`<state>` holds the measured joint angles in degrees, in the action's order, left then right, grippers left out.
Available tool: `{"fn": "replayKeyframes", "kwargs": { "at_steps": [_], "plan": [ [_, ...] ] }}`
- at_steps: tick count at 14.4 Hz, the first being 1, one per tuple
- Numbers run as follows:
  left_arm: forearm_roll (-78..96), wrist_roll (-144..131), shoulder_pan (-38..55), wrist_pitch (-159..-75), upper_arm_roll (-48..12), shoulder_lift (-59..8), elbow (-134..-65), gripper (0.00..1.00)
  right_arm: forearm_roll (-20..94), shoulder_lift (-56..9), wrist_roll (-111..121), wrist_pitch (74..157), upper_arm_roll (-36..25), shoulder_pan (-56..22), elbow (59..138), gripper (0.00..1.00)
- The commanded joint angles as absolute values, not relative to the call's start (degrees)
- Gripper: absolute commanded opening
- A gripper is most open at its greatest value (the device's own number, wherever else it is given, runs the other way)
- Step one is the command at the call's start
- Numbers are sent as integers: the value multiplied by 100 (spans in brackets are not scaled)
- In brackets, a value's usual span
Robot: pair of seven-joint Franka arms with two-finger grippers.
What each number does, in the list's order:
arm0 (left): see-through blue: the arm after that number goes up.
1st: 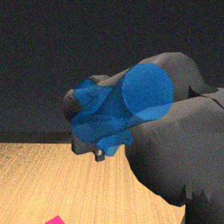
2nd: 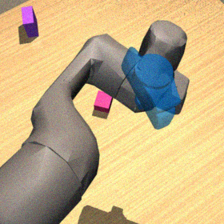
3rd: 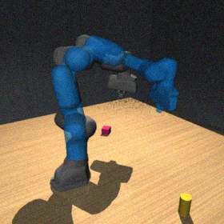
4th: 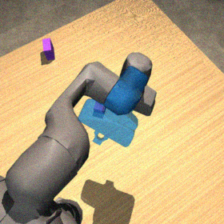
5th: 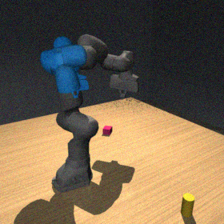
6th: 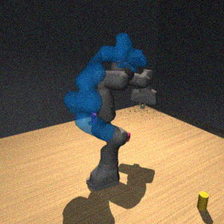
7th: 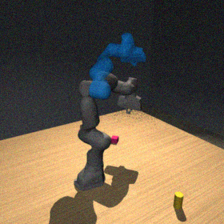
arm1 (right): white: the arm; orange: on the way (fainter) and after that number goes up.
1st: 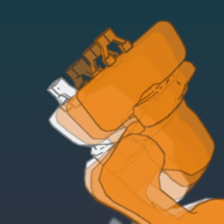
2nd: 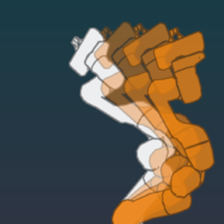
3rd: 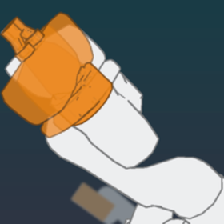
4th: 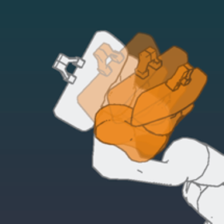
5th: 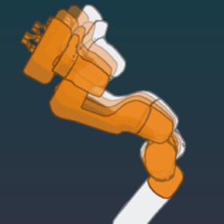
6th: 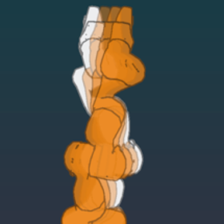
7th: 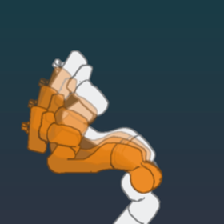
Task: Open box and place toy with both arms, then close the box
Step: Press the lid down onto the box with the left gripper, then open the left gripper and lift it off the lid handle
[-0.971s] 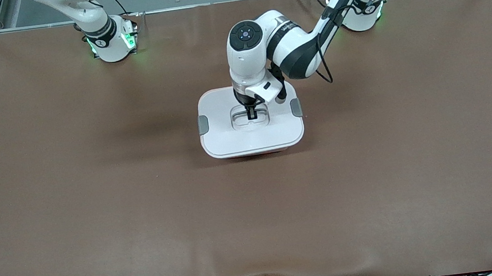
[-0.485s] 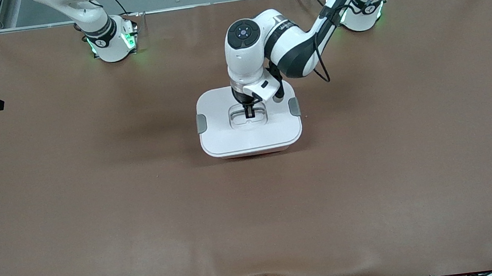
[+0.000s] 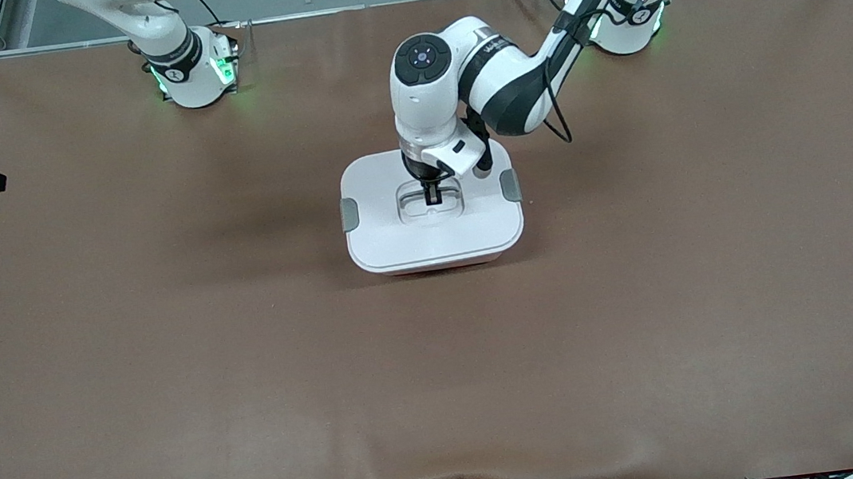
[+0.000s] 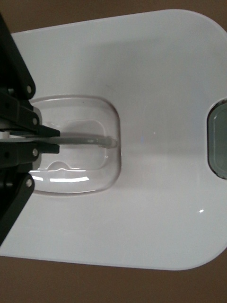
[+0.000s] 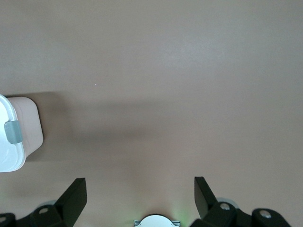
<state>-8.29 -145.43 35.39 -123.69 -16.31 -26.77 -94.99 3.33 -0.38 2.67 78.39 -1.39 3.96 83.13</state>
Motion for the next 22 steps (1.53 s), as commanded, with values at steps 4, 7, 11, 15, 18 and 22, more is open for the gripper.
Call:
{"fn": "replayKeyframes", "kwargs": {
  "at_steps": [4, 7, 11, 15, 18, 22],
  "plan": [
    [-958, -14590, 3674, -12437, -1652, -2549, -9826, 0, 378, -26, 246, 7778, -141, 448, 8262, 100],
    [-958, -14546, 3656, -12463, -1652, -2549, -9879, 0, 378, -18, 272, 7778, -150, 518, 8218, 100],
    [-958, -14520, 3647, -12472, -1652, -2575, -9870, 0, 395, -18, 272, 7787, -149, 554, 8174, 100],
    [-923, -14528, 3595, -12410, -1661, -2400, -9756, 58, 396, -26, 272, 7787, -141, 527, 8174, 100],
    [-879, -14502, 3577, -12235, -1661, -2224, -9677, 100, 396, -26, 272, 7787, -132, 518, 8174, 100],
    [-870, -14502, 3498, -11919, -1644, -2162, -9335, 100, 396, -26, 272, 7778, -132, 510, 8183, 100]
  ]
}}
